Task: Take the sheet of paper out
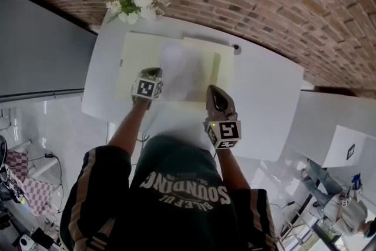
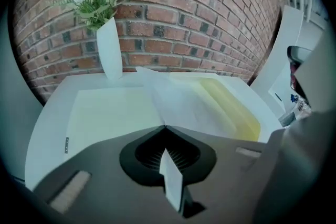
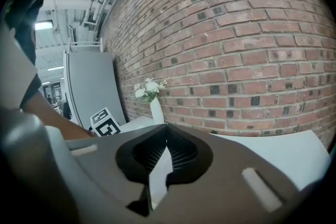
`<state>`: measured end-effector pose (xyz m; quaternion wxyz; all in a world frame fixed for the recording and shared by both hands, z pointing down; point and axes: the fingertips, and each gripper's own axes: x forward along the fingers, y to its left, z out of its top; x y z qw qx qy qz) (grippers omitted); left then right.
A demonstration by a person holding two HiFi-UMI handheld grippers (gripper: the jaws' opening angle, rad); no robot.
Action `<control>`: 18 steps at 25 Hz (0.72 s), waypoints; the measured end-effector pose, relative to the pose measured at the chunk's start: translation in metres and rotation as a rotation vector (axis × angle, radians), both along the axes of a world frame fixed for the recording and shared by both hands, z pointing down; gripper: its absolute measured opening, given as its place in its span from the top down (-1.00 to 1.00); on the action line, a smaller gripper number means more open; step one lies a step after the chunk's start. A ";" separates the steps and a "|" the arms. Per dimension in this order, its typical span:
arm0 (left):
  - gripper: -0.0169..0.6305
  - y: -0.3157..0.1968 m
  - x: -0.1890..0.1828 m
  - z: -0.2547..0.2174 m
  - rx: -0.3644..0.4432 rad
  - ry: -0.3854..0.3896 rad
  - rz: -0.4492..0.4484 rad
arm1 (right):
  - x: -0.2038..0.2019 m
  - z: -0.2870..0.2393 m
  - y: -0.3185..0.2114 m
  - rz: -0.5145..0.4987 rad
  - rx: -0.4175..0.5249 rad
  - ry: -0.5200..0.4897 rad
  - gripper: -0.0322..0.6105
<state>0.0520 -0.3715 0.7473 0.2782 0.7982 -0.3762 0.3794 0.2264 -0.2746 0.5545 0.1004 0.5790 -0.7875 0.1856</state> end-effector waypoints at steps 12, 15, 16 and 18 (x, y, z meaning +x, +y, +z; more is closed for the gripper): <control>0.91 0.008 -0.041 -0.064 0.188 -0.008 -0.044 | -0.032 -0.021 -0.009 -0.090 0.062 0.004 0.93; 0.91 0.011 -0.039 -0.086 0.240 0.005 -0.040 | -0.036 -0.026 -0.011 -0.108 0.075 0.009 0.93; 0.91 0.011 -0.038 -0.094 0.260 0.010 -0.039 | -0.037 -0.028 -0.012 -0.110 0.078 0.005 0.93; 0.91 0.012 -0.036 -0.110 0.304 0.024 -0.035 | -0.037 -0.033 -0.014 -0.109 0.087 -0.006 0.93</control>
